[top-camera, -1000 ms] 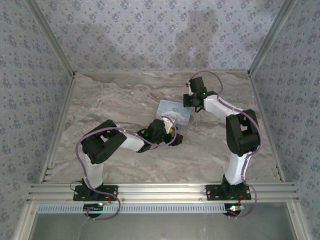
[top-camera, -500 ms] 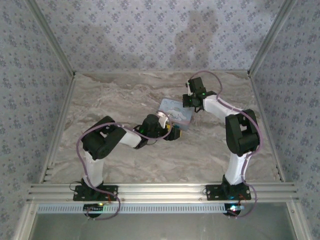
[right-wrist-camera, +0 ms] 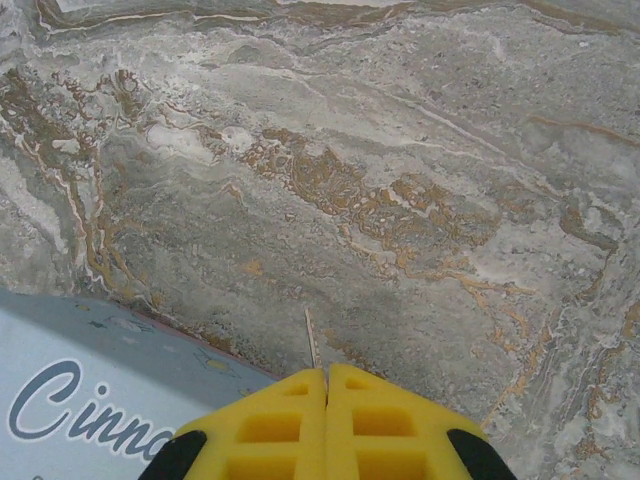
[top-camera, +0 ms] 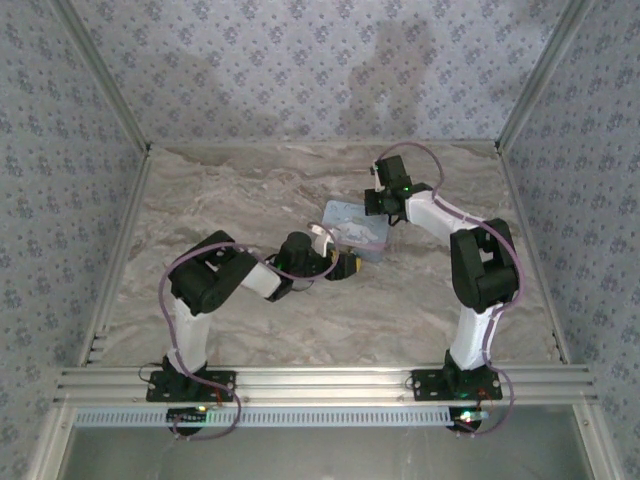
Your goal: Unlock a padlock with a key
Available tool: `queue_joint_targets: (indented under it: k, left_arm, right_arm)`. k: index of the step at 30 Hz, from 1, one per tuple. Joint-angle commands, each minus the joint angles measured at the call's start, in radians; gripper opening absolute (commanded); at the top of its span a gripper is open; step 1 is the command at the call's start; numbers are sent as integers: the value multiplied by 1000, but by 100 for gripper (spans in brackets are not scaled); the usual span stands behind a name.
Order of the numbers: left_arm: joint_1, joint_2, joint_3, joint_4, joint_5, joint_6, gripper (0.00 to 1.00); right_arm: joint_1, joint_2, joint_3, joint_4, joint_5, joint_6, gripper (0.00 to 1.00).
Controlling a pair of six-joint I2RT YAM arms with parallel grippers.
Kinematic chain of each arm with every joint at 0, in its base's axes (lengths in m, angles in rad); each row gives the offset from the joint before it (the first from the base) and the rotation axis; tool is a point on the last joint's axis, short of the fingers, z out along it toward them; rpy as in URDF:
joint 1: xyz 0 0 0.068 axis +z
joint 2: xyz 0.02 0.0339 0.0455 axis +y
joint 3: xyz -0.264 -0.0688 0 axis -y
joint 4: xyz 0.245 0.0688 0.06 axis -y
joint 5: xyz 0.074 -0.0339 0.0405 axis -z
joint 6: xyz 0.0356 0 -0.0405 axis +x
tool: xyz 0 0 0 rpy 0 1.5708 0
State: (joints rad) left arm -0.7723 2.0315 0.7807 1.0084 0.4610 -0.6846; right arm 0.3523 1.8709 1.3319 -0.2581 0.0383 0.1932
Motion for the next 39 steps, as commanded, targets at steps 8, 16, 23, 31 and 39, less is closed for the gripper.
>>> queue_joint_targets:
  k: [8, 16, 23, 31, 39]
  left_arm:
    - [-26, 31, -1, 54, -15, -8, 71]
    - [-37, 67, 19, 111, 12, -36, 61]
    - [-60, 67, -4, 171, 2, -33, 64]
    - [-66, 86, -37, 228, -43, -68, 64]
    - [-107, 81, -35, 200, -127, -14, 69]
  right_arm:
    - [13, -17, -19, 4, 15, -1, 0]
    - [14, -19, -28, 9, 17, 0, 0]
    - [15, -16, -33, 15, 14, 4, 0]
    - [17, -18, -43, 20, 15, 5, 0]
    - [16, -19, -50, 26, 15, 9, 0]
